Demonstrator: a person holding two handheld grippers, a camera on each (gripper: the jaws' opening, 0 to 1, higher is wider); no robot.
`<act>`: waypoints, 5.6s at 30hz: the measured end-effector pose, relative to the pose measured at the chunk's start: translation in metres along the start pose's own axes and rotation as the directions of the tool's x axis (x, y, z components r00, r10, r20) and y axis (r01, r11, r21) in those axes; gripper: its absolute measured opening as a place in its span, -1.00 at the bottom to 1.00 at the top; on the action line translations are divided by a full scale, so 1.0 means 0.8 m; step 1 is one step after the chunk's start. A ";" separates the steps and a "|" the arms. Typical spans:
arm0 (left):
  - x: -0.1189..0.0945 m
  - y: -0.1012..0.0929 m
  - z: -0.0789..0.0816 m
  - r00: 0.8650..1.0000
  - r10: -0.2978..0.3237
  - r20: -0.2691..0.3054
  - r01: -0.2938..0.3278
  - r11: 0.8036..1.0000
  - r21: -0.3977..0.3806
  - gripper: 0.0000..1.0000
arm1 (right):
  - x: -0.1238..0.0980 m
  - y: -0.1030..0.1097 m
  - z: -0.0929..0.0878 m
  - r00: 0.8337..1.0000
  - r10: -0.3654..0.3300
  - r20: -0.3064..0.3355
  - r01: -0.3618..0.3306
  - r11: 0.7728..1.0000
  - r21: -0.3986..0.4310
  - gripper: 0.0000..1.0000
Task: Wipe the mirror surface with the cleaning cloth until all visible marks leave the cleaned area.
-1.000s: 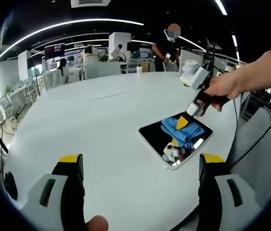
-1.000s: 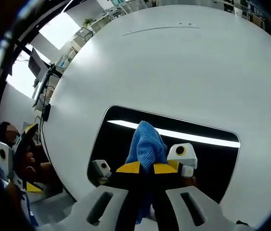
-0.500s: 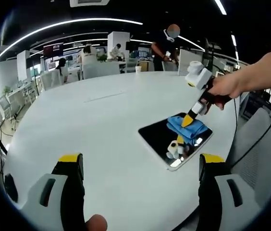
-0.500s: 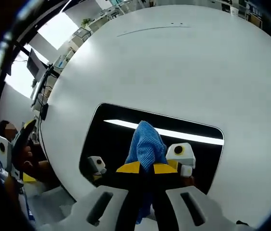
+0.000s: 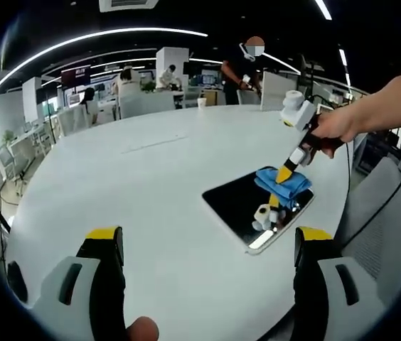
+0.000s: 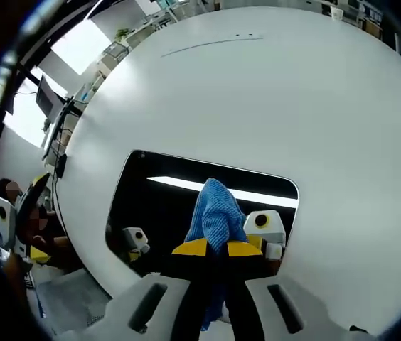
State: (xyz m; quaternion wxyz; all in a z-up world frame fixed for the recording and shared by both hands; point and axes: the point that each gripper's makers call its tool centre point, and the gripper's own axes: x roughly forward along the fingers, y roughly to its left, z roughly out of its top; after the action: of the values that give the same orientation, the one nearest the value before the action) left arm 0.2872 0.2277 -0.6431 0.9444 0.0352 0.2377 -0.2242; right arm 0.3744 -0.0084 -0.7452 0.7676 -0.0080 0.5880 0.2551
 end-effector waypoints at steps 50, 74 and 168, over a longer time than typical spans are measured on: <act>-0.010 -0.004 0.010 0.999 0.007 0.038 -0.006 1.000 -0.018 0.97 | -0.025 -0.063 -0.014 0.994 -0.105 0.026 0.103 0.993 0.063 -0.96; -0.012 -0.008 0.010 0.999 0.004 0.038 -0.004 1.000 -0.020 0.96 | -0.031 -0.054 -0.026 0.988 -0.152 0.028 0.151 0.988 0.033 -0.97; -0.012 -0.008 -0.002 1.000 -0.020 0.022 0.020 1.000 -0.013 0.96 | -0.015 0.030 -0.062 0.996 -0.092 -0.002 0.092 0.995 0.044 -0.98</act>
State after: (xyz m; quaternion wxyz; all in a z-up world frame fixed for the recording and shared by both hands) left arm 0.2762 0.2265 -0.6394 0.9449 0.0242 0.2293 -0.2324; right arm 0.3178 -0.0077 -0.7425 0.7784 -0.0180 0.5926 0.2065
